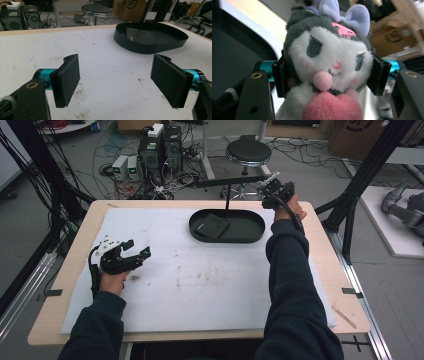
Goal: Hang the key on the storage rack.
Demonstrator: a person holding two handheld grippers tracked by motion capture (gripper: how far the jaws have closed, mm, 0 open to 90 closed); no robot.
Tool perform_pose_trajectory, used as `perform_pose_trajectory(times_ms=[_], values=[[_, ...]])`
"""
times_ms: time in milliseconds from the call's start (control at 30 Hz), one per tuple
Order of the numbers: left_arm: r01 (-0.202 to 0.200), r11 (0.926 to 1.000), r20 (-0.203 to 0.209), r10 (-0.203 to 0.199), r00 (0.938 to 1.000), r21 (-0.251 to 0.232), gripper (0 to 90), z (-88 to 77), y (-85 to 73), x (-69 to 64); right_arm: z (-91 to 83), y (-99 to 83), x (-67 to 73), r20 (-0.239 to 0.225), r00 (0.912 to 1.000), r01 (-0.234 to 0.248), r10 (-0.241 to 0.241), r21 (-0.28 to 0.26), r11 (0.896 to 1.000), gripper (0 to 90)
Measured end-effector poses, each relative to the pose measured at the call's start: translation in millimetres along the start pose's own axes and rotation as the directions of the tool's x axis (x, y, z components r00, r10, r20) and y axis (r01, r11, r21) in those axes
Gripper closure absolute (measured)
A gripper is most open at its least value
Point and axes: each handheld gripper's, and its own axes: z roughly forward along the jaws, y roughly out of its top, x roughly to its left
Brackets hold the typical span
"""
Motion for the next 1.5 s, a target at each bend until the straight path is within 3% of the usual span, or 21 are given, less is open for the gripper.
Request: perform_pose_trajectory(times_ms=[133, 233, 267, 533, 667, 933, 1000, 1100, 1167, 1367, 1500], values=[[0.001, 1.0, 0.0, -0.001, 1.0, 0.003, 23.3, -0.4, 0.1, 0.6, 12.7, -1.1, 15.0, -0.087, 0.9961, -0.018, 0.019, 0.011, 1.0, 33.9], [0.003, 1.0, 0.001, -0.003, 1.0, 0.0, 23.3, -0.7, 0.0, 0.9, 17.1, -3.7, 21.4, -0.138, 0.9887, -0.057, 0.057, 0.0, 0.998, 34.1], [0.003, 1.0, 0.0, -0.003, 1.0, -0.001, 23.3, -0.8, 0.0, 1.1, 18.1, -4.6, 23.1, -0.17, 0.9827, -0.077, 0.074, -0.013, 0.997, 34.2], [0.003, 1.0, 0.0, -0.003, 1.0, -0.002, 23.3, -1.5, 0.2, 0.5, 7.1, -6.4, 32.5, -0.227, 0.9716, -0.082, 0.065, -0.068, 0.994, 34.2], [0.0, 1.0, 0.0, 0.0, 1.0, 0.0, 23.3, -1.6, 0.3, 0.1, 3.0, -15.8, 30.6, -0.274, 0.9564, -0.125, 0.1, -0.075, 0.989, 34.2], [-0.002, 1.0, 0.0, 0.002, 1.0, 0.001, 23.3, -1.5, 0.3, 0.0, -8.1, -17.7, 31.2, -0.321, 0.9435, -0.117, 0.084, -0.087, 0.989, 34.0], [0.0, 1.0, 0.002, 0.0, 1.0, 0.0, 23.3, -1.4, 0.4, -0.4, -7.9, -18.4, 31.2, -0.342, 0.9349, -0.131, 0.094, -0.087, 0.988, 33.3], [-0.001, 1.0, 0.002, 0.001, 1.0, 0.0, 23.3, -1.5, 0.4, -0.5, -6.0, -19.9, 31.2, -0.391, 0.9107, -0.174, 0.134, -0.069, 0.982, 32.8], [0.0, 1.0, 0.002, 0.0, 1.0, -0.001, 23.3, -1.3, 0.3, -0.5, -4.2, -20.1, 32.6, -0.416, 0.9018, -0.156, 0.118, -0.058, 0.986, 33.7], [-0.002, 1.0, -0.001, 0.002, 1.0, 0.001, 23.3, -1.7, 0.4, -0.1, -3.5, -18.5, 35.9, -0.424, 0.8983, -0.159, 0.117, -0.066, 0.985, 34.1], [-0.001, 1.0, 0.003, 0.001, 1.0, 0.0, 23.3, -1.2, 0.3, -0.5, -2.0, -19.6, 35.6, -0.41, 0.9021, -0.172, 0.135, -0.053, 0.984, 31.9]])
